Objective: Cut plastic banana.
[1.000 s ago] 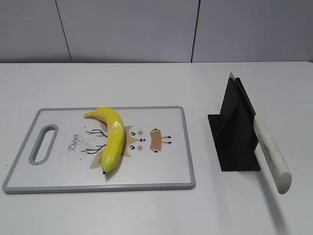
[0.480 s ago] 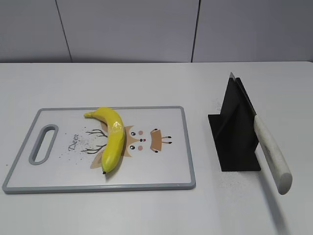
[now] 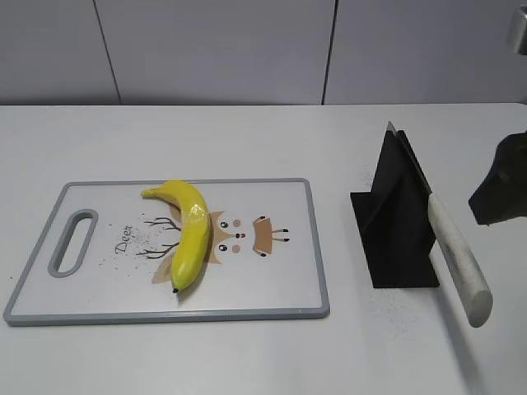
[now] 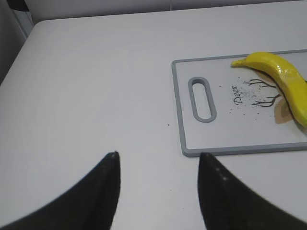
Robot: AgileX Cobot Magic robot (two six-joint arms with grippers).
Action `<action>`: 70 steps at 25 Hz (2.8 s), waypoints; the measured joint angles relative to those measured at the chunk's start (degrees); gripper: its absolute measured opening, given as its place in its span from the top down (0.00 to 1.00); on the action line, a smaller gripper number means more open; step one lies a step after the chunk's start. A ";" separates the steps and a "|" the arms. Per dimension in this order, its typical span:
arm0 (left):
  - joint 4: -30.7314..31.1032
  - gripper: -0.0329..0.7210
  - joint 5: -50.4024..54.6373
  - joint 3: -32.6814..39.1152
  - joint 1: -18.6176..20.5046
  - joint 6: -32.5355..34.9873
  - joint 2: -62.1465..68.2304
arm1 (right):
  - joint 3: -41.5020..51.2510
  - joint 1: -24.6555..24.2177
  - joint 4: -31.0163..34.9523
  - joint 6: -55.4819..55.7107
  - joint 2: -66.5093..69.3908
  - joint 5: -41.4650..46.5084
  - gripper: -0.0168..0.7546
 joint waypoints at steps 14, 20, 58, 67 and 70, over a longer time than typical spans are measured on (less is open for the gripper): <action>0.00 0.29 0.00 0.00 0.00 0.00 0.00 | -0.12 0.00 5.41 2.01 21.35 -1.91 0.30; 0.13 0.29 0.00 0.00 0.00 0.00 0.00 | -0.12 0.00 5.71 6.65 22.98 -2.68 0.78; -4.46 0.29 -16.50 -10.96 0.00 4.29 31.75 | -22.08 -0.02 -0.81 -3.95 13.87 0.16 0.77; -18.53 0.27 -11.24 -31.75 0.00 32.78 62.34 | -31.09 -0.02 5.88 -35.31 26.27 -0.64 0.77; -21.30 0.27 -5.47 -39.44 -0.63 41.76 70.42 | -33.07 -0.02 10.32 -45.70 29.79 -0.69 0.77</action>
